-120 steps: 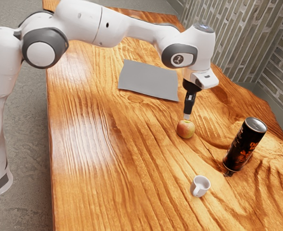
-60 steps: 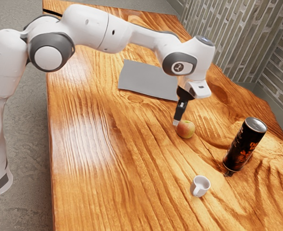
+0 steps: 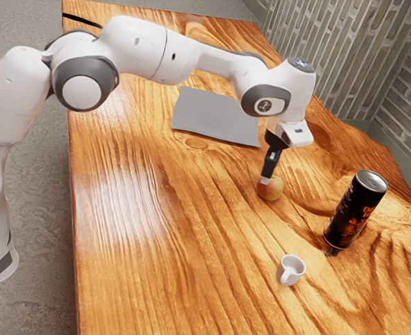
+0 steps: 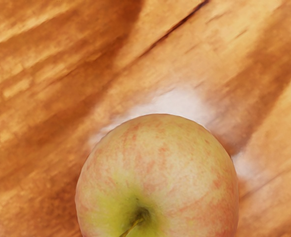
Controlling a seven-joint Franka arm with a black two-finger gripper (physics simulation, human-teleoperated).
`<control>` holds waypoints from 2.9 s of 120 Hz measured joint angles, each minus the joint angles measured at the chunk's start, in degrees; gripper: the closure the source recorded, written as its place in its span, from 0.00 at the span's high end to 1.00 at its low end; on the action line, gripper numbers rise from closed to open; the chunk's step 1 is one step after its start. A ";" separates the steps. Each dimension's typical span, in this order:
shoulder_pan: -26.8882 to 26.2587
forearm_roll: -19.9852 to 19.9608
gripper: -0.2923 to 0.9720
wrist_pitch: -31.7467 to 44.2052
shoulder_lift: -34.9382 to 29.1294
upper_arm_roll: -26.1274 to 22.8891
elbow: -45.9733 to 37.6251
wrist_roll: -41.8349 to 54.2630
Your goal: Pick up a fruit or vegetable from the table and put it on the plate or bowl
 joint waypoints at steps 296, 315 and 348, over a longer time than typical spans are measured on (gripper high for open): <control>-0.24 1.60 0.54 -15.71 -9.30 11.90 2.07 -9.35; -0.26 1.62 0.54 -16.80 -9.33 16.60 2.11 -10.96; 0.32 1.34 0.54 -17.07 -8.40 24.22 2.27 -14.00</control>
